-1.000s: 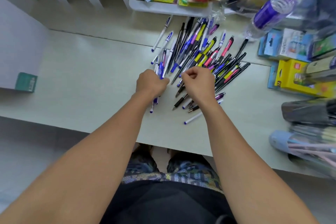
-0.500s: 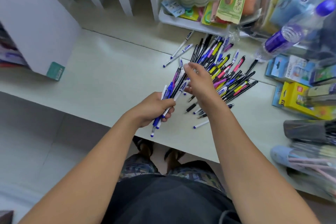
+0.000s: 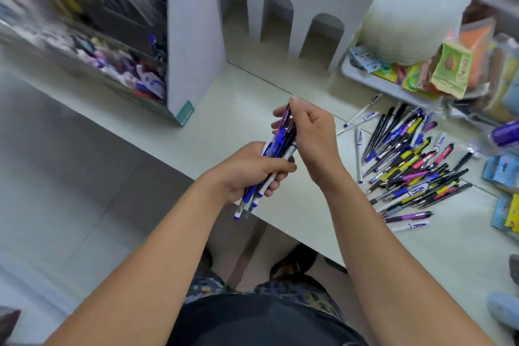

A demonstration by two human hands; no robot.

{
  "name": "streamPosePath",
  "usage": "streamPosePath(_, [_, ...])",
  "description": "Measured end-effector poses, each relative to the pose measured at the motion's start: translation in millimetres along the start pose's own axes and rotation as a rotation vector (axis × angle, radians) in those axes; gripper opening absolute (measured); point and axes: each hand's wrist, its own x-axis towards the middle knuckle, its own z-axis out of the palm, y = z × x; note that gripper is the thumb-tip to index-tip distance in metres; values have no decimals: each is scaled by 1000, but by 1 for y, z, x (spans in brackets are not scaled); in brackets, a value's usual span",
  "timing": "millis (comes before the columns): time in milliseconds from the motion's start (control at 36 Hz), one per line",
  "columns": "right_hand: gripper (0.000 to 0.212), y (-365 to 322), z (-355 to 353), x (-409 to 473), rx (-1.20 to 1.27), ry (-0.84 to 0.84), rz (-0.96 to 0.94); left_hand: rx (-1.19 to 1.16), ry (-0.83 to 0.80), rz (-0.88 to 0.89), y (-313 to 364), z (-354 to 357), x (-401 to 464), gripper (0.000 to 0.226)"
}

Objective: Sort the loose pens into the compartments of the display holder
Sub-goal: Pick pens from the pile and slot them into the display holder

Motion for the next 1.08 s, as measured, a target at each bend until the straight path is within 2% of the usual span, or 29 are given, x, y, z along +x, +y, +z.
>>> streamPosePath(56, [34, -11, 29, 3, -42, 10, -30, -31, 1, 34, 5, -29, -11, 11])
streamPosePath(111, [21, -24, 61, 5, -19, 27, -59, -34, -9, 58, 10, -61, -23, 10])
streamPosePath(250, [22, -45, 157, 9, 26, 49, -107, -57, -40, 80, 21, -151, -60, 15])
streamPosePath(389, [19, -62, 224, 18, -60, 66, -103, -92, -31, 114, 35, -213, -86, 16])
streamPosePath(472, [16, -79, 240, 23, -31, 15, -84, -130, -41, 137, 48, -238, -93, 16])
streamPosePath(611, [6, -97, 236, 30, 13, 92, -88, -97, -33, 214, 78, -261, -87, 10])
streamPosePath(722, [15, -107, 233, 41, 125, 1, -44, 56, -128, 222, 103, -274, -82, 11])
streamPosePath(806, [24, -115, 234, 54, 182, -51, -36, 148, -125, 211, 121, -283, -79, 10])
streamPosePath(972, [25, -127, 238, 77, 284, -13, -68, 177, -152, 202, 139, -307, -76, 8])
streamPosePath(1083, [18, -136, 241, 81, 317, 11, -56, 101, -214, 213, 145, -313, -68, 26])
